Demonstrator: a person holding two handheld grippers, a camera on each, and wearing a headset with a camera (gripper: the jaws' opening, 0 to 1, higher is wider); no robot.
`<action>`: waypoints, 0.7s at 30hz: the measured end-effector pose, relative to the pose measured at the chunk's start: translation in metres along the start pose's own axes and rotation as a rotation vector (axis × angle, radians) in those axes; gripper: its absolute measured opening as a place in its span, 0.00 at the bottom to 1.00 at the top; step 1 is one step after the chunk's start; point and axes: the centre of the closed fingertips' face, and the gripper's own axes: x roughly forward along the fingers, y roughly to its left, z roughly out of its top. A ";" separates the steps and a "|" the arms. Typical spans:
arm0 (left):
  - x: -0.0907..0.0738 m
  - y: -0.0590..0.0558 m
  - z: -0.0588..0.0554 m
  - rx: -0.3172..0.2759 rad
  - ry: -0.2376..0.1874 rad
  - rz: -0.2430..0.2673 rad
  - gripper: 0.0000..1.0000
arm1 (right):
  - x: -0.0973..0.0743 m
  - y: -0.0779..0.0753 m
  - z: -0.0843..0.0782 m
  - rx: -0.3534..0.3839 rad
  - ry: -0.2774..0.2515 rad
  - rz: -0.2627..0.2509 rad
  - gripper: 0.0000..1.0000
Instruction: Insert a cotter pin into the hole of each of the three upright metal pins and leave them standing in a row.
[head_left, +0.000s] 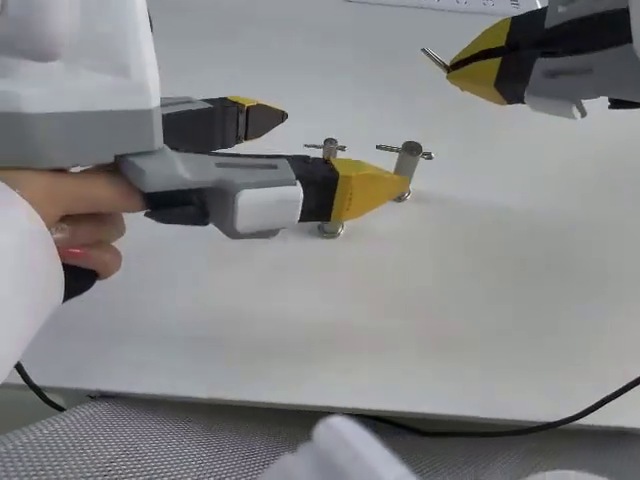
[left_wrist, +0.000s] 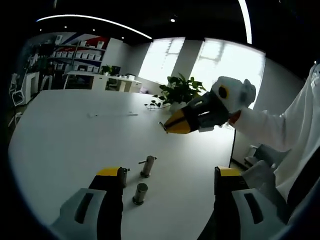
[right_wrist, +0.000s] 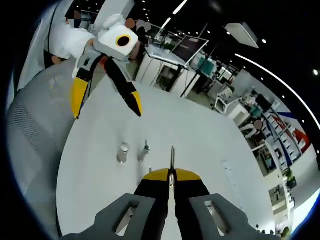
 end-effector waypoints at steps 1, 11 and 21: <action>0.002 -0.002 0.002 -0.010 0.001 -0.013 0.70 | -0.002 0.002 0.002 -0.004 -0.003 -0.005 0.00; 0.029 -0.012 0.021 -0.155 0.009 -0.110 0.41 | -0.022 0.032 0.009 -0.023 -0.025 -0.017 0.00; 0.047 -0.024 0.019 -0.210 0.035 -0.169 0.24 | -0.018 0.033 0.007 0.000 -0.032 -0.013 0.00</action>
